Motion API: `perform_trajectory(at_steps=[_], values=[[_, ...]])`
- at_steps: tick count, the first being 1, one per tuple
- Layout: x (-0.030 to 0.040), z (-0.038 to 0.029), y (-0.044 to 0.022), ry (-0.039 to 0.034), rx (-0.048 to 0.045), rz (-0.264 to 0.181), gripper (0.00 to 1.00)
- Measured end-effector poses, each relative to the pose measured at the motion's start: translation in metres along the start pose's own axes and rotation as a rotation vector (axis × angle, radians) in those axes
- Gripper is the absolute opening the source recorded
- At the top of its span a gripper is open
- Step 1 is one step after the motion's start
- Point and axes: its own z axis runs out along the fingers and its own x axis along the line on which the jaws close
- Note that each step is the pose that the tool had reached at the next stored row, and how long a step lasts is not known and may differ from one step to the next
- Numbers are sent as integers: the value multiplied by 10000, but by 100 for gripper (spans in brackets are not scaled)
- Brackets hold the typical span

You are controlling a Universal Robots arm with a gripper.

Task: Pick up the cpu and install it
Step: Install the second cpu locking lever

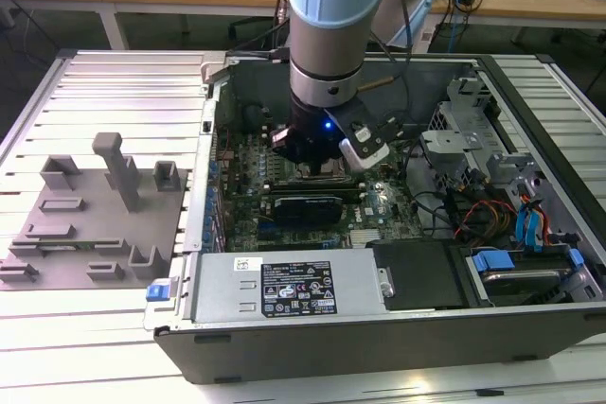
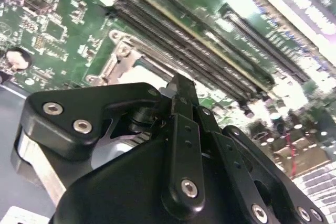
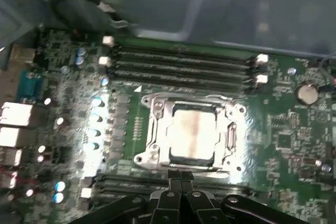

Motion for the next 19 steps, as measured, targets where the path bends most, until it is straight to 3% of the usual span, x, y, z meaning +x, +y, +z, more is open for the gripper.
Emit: perform_trajectory(at_steps=[8, 19], values=[[-135, 43, 194, -1, -2, 1, 11], [-140, 41, 212, 0, -2, -1, 11]])
